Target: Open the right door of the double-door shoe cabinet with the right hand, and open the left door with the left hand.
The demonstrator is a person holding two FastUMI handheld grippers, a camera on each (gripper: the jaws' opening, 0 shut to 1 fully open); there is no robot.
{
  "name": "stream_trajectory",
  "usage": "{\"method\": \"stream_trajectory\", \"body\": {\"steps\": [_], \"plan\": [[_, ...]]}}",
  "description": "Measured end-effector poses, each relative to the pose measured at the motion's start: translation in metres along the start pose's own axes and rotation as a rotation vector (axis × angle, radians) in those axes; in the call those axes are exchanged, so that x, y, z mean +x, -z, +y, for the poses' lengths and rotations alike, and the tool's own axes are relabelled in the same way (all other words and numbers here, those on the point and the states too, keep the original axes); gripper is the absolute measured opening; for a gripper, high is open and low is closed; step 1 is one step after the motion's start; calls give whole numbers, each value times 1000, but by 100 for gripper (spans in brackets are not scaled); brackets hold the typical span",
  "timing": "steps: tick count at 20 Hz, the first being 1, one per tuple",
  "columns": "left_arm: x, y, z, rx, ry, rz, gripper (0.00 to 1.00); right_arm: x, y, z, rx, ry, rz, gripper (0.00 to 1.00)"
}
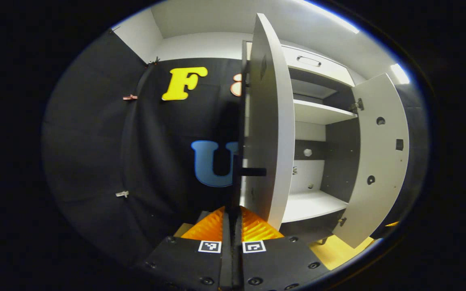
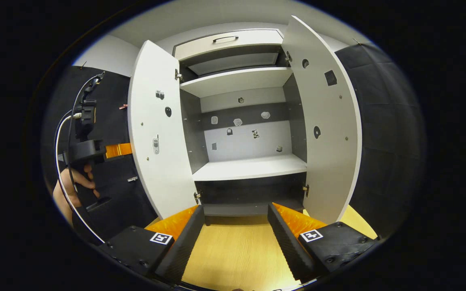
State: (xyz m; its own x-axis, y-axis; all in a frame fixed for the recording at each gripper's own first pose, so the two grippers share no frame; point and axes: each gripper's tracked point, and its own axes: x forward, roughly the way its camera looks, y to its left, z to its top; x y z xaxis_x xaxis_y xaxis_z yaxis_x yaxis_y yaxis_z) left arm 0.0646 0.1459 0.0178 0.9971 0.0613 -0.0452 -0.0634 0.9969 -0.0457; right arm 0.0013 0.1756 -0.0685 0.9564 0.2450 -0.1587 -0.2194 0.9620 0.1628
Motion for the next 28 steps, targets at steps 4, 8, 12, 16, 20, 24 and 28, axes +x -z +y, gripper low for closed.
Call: {"method": "stream_trajectory", "body": {"steps": [4, 8, 12, 16, 20, 24, 28], "plan": [[-4, -2, -8, -16, 46, -26, 5, 2, 1, 20, -15, -27, 9, 99], [-2, 10, -6, -1, 53, 9, 5, -2, -14, 27, -34, -28, -13, 99], [-11, 9, -9, -20, 42, 0, 5, -9, -22, 16, -63, -11, -19, 99], [-52, 6, -22, 44, 4, -14, 5, -17, -34, -8, -58, 17, -39, 99], [-96, 0, -55, 65, -48, -38, 5, -39, -62, -46, -47, 48, -99, 98], [-139, 9, -102, 53, -35, -22, 11, -71, -80, -79, -59, 63, -107, 98], [-165, 8, -135, 42, -7, -41, 68, -95, -92, -95, -69, 71, -149, 98]]}}
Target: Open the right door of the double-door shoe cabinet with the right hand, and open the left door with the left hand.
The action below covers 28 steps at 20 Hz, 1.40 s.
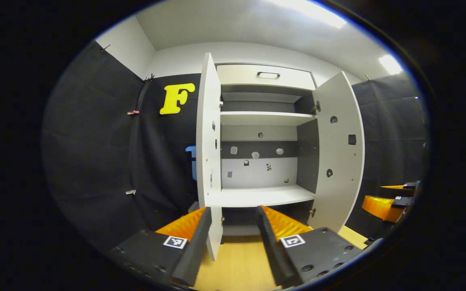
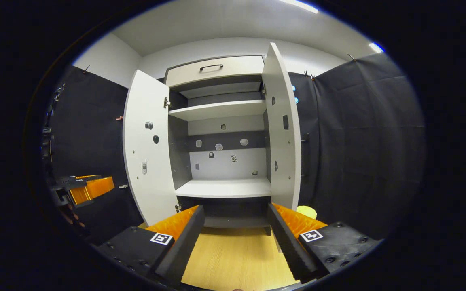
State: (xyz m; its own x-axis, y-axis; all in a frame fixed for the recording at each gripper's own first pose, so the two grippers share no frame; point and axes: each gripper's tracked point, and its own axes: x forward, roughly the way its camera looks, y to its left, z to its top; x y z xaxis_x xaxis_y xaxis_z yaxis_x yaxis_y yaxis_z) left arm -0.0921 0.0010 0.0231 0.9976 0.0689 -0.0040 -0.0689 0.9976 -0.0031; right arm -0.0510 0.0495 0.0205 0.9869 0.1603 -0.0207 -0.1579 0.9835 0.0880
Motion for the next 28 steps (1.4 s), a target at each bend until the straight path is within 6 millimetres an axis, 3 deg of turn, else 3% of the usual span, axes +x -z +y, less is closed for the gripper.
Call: {"method": "stream_trajectory", "body": {"steps": [2, 4, 7, 10, 17, 23, 28], "plan": [[-5, 1, -6, 0, 0, -3, 91, -5, -3, -2, 10, 0, -9, 98], [-7, 1, -7, 14, -11, -7, 98, -3, -3, -2, 31, -5, -10, 98], [1, 1, -4, 45, -26, -21, 98, 2, -3, -6, 31, 10, -19, 98], [16, 2, 0, 35, -30, -43, 98, 21, 1, -14, 33, 47, -19, 98], [49, 37, 17, 9, -14, -21, 100, 51, 21, -16, 31, 111, -38, 99], [63, 61, 29, -18, 6, 15, 98, 65, 42, -10, -2, 157, -13, 99], [65, 67, 30, -13, 29, 43, 98, 67, 56, -9, -25, 202, 12, 99]]}}
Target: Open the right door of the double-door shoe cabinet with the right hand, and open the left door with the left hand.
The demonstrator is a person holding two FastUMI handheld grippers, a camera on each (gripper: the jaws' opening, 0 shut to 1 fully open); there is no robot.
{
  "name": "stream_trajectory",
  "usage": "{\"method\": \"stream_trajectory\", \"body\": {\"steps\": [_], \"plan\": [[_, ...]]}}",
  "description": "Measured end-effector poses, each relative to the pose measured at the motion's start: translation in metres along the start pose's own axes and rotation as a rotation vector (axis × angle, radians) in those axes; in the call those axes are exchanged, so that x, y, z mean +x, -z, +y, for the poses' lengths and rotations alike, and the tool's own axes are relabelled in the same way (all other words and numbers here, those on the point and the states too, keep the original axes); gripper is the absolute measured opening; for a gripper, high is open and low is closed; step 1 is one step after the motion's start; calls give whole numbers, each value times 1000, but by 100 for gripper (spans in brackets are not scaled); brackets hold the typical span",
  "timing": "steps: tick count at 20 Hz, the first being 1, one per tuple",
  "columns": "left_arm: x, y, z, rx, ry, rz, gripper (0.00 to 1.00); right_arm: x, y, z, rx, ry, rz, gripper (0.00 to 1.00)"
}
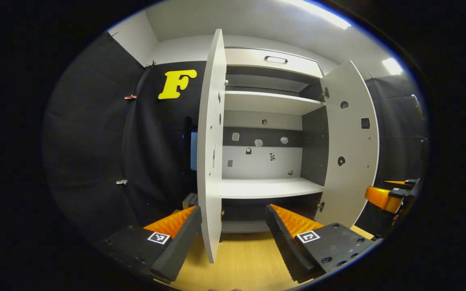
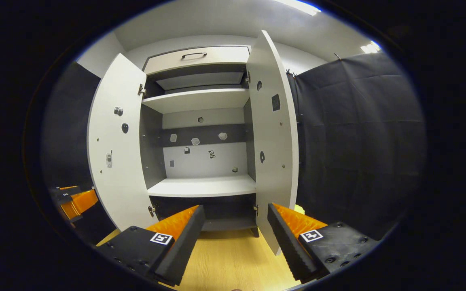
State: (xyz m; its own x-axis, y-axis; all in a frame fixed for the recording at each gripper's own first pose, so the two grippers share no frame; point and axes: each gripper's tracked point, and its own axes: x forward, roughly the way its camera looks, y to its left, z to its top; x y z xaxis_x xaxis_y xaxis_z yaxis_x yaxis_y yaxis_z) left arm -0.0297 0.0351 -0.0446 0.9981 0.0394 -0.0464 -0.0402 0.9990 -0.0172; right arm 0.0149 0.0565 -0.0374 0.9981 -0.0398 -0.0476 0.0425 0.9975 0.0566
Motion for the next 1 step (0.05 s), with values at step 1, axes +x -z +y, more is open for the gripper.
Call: {"method": "stream_trajectory", "body": {"steps": [1], "plan": [[0, -1, 0, 17, 8, -3, 97, 0, 2, 2, -3, -2, 8, 98]]}}
